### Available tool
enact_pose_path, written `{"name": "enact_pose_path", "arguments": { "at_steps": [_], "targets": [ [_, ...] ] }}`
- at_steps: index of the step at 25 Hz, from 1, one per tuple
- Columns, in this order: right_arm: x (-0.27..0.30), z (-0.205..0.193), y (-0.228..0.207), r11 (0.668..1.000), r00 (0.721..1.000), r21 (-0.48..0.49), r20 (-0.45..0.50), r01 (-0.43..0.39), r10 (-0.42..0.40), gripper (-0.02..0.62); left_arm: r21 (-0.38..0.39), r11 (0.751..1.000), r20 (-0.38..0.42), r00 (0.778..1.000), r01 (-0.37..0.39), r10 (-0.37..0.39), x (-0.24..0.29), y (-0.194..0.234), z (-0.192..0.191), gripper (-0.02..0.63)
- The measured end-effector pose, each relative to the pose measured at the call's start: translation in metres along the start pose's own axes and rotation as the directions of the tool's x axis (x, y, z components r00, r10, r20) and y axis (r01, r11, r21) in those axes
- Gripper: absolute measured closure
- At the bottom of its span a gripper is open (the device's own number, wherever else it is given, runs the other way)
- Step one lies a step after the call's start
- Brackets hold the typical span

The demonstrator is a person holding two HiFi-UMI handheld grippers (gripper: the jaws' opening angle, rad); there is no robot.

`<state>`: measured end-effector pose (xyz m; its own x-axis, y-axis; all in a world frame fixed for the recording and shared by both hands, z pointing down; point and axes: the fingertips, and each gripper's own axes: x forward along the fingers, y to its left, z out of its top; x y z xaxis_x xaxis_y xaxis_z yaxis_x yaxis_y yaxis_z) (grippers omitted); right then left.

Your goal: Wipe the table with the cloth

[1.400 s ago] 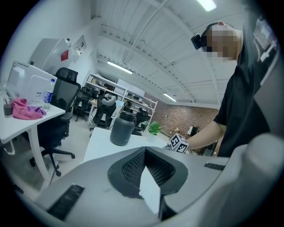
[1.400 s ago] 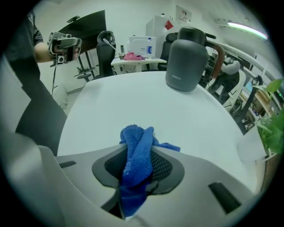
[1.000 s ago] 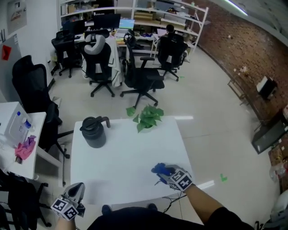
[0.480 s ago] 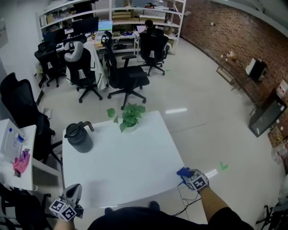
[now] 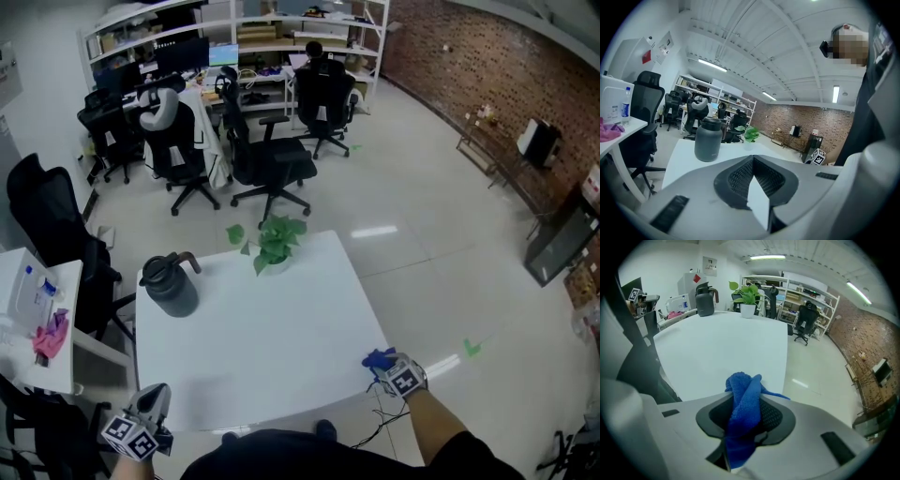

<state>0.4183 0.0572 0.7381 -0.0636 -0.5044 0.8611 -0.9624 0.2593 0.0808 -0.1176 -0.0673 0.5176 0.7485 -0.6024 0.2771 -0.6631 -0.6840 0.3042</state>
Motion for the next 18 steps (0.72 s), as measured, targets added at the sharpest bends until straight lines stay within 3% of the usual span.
{"name": "enact_pose_path", "arguments": {
  "at_steps": [3, 5, 7, 13, 15, 16, 17, 18],
  "targets": [
    [0.001, 0.001, -0.004, 1.0, 1.0, 0.007, -0.009, 0.014, -0.014, 0.449, 0.003, 1.0, 0.009, 1.0, 0.002, -0.002, -0.003, -0.002, 0.001, 0.606],
    [0.0, 0.005, -0.003, 1.0, 1.0, 0.007, -0.018, 0.0, 0.0, 0.404, 0.005, 1.0, 0.017, 1.0, 0.006, -0.006, -0.004, -0.003, 0.002, 0.606],
    [-0.005, 0.014, -0.001, 0.999, 1.0, 0.023, 0.001, -0.029, 0.029, 0.264, 0.008, 1.0, 0.02, 1.0, 0.007, -0.007, -0.006, -0.002, 0.002, 0.606],
    [-0.069, 0.077, 0.004, 0.999, 0.981, -0.025, 0.189, -0.042, 0.046, 0.239, 0.0, 1.0, 0.065, 0.998, -0.004, 0.004, -0.017, 0.006, 0.012, 0.606],
    [-0.105, 0.115, 0.016, 0.996, 0.941, 0.0, 0.327, -0.092, 0.087, 0.239, -0.001, 1.0, 0.086, 0.996, -0.003, 0.003, -0.02, 0.01, 0.018, 0.606],
    [-0.125, 0.137, 0.026, 0.991, 0.905, 0.012, 0.408, -0.134, 0.117, 0.243, -0.001, 1.0, 0.098, 0.995, -0.002, 0.002, -0.021, 0.011, 0.021, 0.606],
    [-0.146, 0.159, 0.037, 0.984, 0.859, 0.014, 0.49, -0.177, 0.148, 0.29, -0.001, 1.0, 0.11, 0.994, -0.002, 0.002, -0.023, 0.012, 0.025, 0.606],
    [-0.164, 0.181, 0.048, 0.977, 0.806, 0.002, 0.566, -0.213, 0.174, 0.393, -0.001, 1.0, 0.123, 0.992, -0.004, 0.004, -0.024, 0.013, 0.028, 0.606]
  ]
}}
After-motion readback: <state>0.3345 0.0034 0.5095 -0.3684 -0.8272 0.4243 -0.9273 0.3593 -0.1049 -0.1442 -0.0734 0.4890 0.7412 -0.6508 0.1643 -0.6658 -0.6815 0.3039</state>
